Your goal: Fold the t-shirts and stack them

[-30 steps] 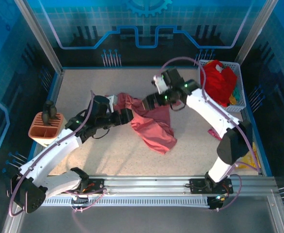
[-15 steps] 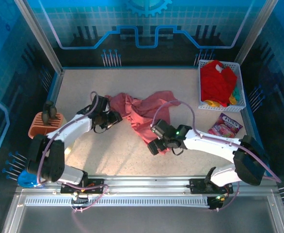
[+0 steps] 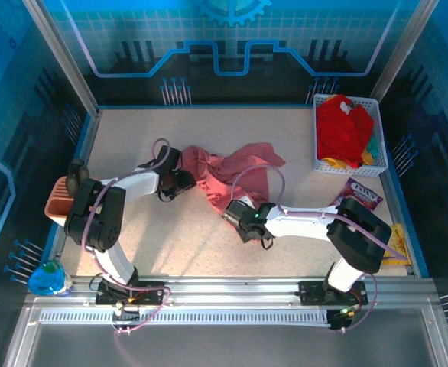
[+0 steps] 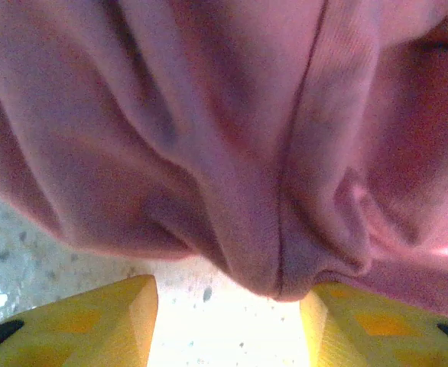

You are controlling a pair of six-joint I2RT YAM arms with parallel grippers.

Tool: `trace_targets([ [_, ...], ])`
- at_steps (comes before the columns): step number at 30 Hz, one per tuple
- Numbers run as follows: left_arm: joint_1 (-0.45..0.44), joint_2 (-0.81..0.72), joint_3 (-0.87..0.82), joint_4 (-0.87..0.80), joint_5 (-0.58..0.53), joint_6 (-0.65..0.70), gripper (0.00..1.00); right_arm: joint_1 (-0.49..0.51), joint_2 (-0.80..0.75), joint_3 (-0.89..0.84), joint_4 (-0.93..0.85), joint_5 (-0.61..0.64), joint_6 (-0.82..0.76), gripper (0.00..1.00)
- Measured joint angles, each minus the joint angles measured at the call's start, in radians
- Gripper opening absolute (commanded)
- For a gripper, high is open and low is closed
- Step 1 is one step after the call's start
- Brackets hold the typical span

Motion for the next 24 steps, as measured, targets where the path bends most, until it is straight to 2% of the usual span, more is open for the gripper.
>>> trace_targets([
  [2,0.005,0.019,0.026,0.000,-0.023,0.013,0.52,-0.017,-0.004,0.004,0.003,0.007,-0.006,0.37],
  [5,0.016,0.051,0.064,-0.003,-0.044,0.037,0.43,-0.068,-0.028,0.004,0.003,0.008,-0.022,0.21],
  [8,0.031,0.084,0.089,0.000,-0.055,0.060,0.24,-0.142,-0.089,0.004,0.003,0.005,-0.050,0.10],
  [10,0.043,0.100,0.098,-0.004,-0.055,0.066,0.09,-0.198,-0.138,0.005,0.003,-0.002,-0.074,0.09],
  [12,0.055,0.108,0.113,-0.011,-0.052,0.072,0.00,-0.263,-0.189,0.011,0.001,-0.015,-0.098,0.08],
  [18,0.065,0.070,0.141,-0.060,-0.043,0.081,0.00,-0.387,-0.327,0.058,-0.010,-0.061,-0.170,0.06],
  [24,0.056,-0.174,0.102,-0.186,-0.037,0.082,0.00,-0.400,-0.448,0.068,-0.088,-0.159,-0.183,0.07],
])
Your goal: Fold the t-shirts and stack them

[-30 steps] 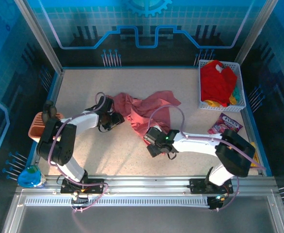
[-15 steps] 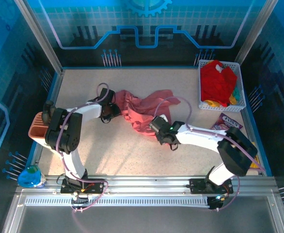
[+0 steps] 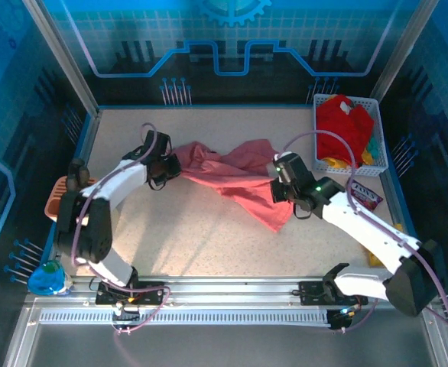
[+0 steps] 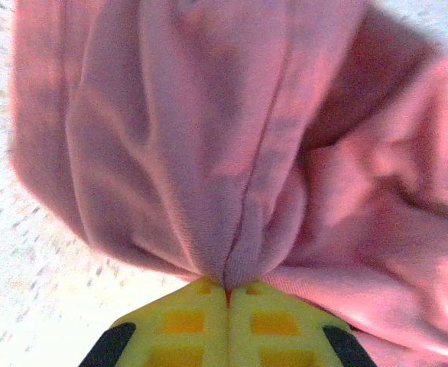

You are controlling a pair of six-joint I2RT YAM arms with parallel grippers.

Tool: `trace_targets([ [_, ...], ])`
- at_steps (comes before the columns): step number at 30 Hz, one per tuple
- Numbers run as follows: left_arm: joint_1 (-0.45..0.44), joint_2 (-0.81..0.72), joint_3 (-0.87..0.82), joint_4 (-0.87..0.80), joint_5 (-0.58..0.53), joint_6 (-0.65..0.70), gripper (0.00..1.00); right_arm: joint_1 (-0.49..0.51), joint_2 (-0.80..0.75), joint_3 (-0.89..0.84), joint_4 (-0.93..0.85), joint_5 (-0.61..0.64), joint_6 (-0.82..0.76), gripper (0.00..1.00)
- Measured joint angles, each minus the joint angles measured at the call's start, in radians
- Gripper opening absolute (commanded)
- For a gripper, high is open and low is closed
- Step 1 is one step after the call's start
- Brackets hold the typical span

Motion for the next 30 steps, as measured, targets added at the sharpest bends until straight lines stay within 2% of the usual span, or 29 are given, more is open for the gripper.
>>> trace_targets([
  [4,-0.023,-0.171,-0.038,-0.100,0.000,0.000,0.01,0.006,-0.068,0.000,-0.071,-0.115,0.007,0.08],
  [6,-0.030,-0.224,-0.062,-0.152,0.000,0.000,0.05,0.035,-0.076,0.005,-0.124,-0.138,0.015,0.09],
  [10,-0.044,-0.298,-0.081,-0.283,-0.014,0.006,0.11,0.190,-0.049,0.032,-0.254,-0.186,0.044,0.11],
  [12,-0.046,-0.333,-0.081,-0.327,-0.020,0.010,0.16,0.265,-0.036,0.042,-0.293,-0.222,0.063,0.20],
  [13,-0.046,-0.350,-0.080,-0.348,-0.024,0.015,0.25,0.298,-0.031,0.043,-0.307,-0.250,0.066,0.29],
  [14,-0.046,-0.362,-0.080,-0.364,-0.027,0.019,0.33,0.319,-0.026,0.043,-0.320,-0.278,0.075,0.45],
  [15,-0.046,-0.369,-0.080,-0.375,-0.028,0.023,0.36,0.328,-0.023,0.043,-0.330,-0.293,0.085,0.58],
  [17,-0.045,-0.369,-0.080,-0.388,-0.027,0.031,0.41,0.329,-0.018,0.043,-0.341,-0.300,0.095,0.78],
  [19,-0.045,-0.357,-0.080,-0.391,-0.026,0.034,0.47,0.312,-0.012,0.043,-0.339,-0.288,0.095,0.85],
  [26,-0.062,-0.253,-0.076,-0.330,0.012,0.055,0.52,0.123,0.147,0.116,-0.216,-0.208,0.096,0.95],
  [30,-0.155,-0.153,0.003,-0.306,0.004,0.101,0.57,0.065,0.282,0.128,-0.135,-0.136,0.096,0.95],
])
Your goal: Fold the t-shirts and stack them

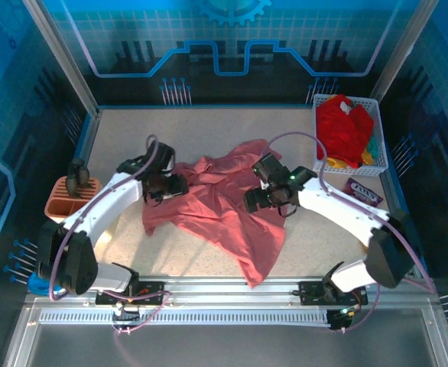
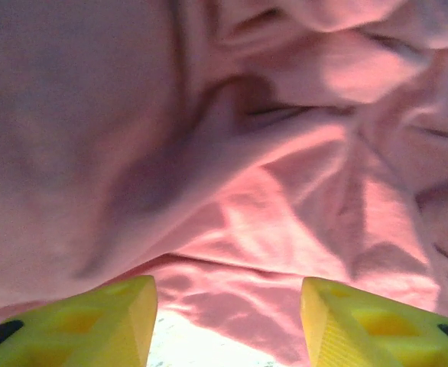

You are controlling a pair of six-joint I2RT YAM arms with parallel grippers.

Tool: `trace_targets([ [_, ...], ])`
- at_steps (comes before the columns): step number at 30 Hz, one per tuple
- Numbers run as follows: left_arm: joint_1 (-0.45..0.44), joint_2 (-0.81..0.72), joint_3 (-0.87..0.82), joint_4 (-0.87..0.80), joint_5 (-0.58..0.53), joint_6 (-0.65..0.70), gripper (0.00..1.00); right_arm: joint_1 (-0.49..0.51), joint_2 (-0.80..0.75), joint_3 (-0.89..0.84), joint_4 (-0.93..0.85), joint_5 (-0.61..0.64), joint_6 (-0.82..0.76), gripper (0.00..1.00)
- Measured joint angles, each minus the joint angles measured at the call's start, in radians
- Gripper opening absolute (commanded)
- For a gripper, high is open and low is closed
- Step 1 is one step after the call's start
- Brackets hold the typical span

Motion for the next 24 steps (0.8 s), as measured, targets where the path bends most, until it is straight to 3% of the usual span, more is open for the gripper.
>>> trace_targets([
  [5,-0.134,0.179,0.205,0.058,-0.003,0.067,0.59,-0.067,0.080,-0.043,0.078,0.008,0.000,0.95],
  [13,-0.158,0.472,0.474,0.088,-0.005,0.133,0.60,-0.146,0.160,-0.117,0.219,-0.047,0.002,0.87],
  [15,-0.166,0.528,0.532,0.086,-0.014,0.142,0.61,-0.173,0.206,-0.117,0.261,-0.084,0.011,0.76],
  [20,-0.204,0.675,0.729,0.053,-0.051,0.201,0.62,-0.239,0.217,-0.161,0.353,-0.141,0.046,0.28],
  [22,-0.222,0.728,0.801,0.040,-0.066,0.226,0.63,-0.246,0.189,-0.203,0.378,-0.150,0.054,0.15],
  [24,-0.238,0.779,0.861,0.028,-0.075,0.246,0.66,-0.249,0.142,-0.255,0.388,-0.156,0.064,0.09],
])
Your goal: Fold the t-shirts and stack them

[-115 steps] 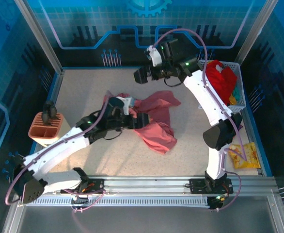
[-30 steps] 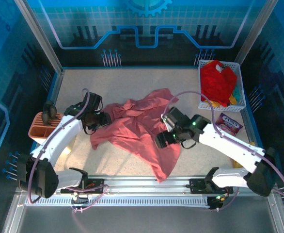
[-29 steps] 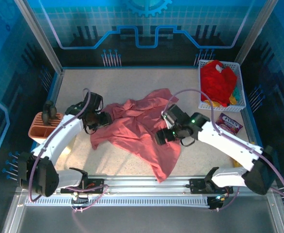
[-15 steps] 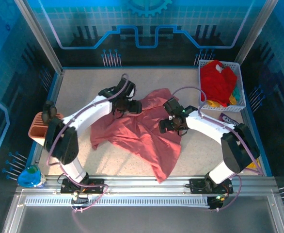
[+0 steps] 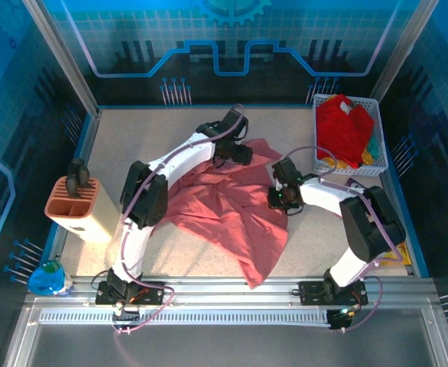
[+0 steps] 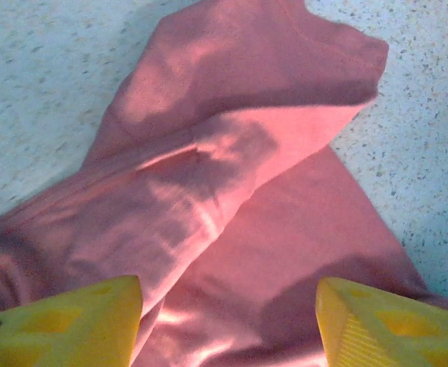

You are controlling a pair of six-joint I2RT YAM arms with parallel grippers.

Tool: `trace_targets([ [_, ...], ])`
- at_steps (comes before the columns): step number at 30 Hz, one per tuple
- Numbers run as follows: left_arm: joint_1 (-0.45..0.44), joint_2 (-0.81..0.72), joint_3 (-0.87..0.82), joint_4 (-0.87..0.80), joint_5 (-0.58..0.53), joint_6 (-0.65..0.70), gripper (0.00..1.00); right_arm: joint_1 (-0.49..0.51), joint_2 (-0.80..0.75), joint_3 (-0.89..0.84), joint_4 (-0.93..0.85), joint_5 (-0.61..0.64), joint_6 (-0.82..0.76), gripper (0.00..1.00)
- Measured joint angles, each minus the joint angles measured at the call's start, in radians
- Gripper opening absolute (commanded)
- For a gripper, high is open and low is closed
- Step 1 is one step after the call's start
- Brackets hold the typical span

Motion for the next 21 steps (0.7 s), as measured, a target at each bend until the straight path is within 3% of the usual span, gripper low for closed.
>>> trace_targets([
  [7,-0.033,0.205,0.193,-0.086,-0.027,0.004,0.67,-0.039,-0.121,-0.082,-0.008,-0.021,0.005,0.08],
  [9,-0.036,0.251,0.222,-0.106,-0.037,0.012,0.64,-0.049,-0.129,-0.086,-0.008,-0.021,0.005,0.08],
  [11,-0.037,0.280,0.229,-0.124,-0.050,0.021,0.54,-0.059,-0.135,-0.087,-0.010,-0.021,0.004,0.08],
  [16,-0.031,0.295,0.254,-0.150,-0.104,0.031,0.10,-0.077,-0.148,-0.085,-0.021,-0.021,-0.004,0.07],
  [21,-0.003,0.283,0.256,-0.169,-0.111,0.044,0.04,-0.079,-0.167,-0.037,-0.054,0.000,-0.026,0.05],
])
